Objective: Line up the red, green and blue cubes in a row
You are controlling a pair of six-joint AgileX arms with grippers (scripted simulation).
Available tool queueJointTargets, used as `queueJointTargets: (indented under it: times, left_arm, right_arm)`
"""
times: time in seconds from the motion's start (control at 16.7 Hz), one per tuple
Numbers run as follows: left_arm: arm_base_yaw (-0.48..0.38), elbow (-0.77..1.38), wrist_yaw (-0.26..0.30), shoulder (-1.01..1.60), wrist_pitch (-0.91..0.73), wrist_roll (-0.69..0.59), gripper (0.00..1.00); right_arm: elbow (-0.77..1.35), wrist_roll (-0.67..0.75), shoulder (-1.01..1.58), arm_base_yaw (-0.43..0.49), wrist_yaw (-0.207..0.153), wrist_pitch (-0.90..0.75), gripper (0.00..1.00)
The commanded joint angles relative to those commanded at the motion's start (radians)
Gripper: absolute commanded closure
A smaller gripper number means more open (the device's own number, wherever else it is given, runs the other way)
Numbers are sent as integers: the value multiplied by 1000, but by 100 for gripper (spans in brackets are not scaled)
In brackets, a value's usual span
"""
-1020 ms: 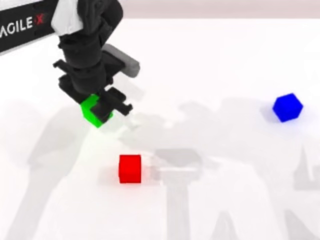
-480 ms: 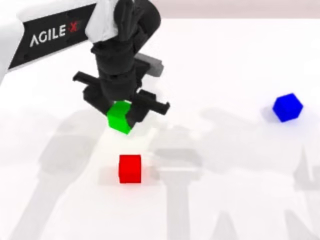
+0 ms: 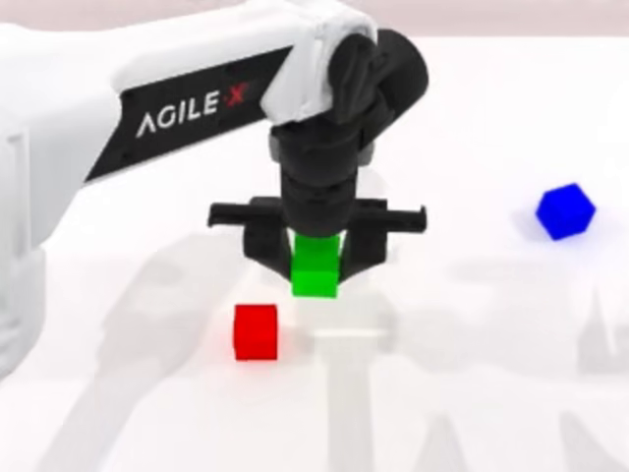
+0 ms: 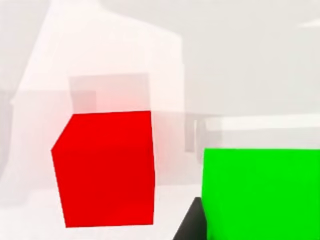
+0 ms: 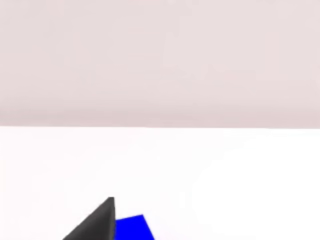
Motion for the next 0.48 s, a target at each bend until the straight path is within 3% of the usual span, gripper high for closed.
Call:
queueJointTargets:
  times: [0.18, 0.48]
  left_arm:
    - [-42, 7, -2, -9, -4, -105, 100]
    - [-45, 6, -2, -6, -4, -118, 100]
  right_arm:
    - [0, 0, 0, 0, 0, 0, 0]
    - [0, 0, 0, 0, 0, 0, 0]
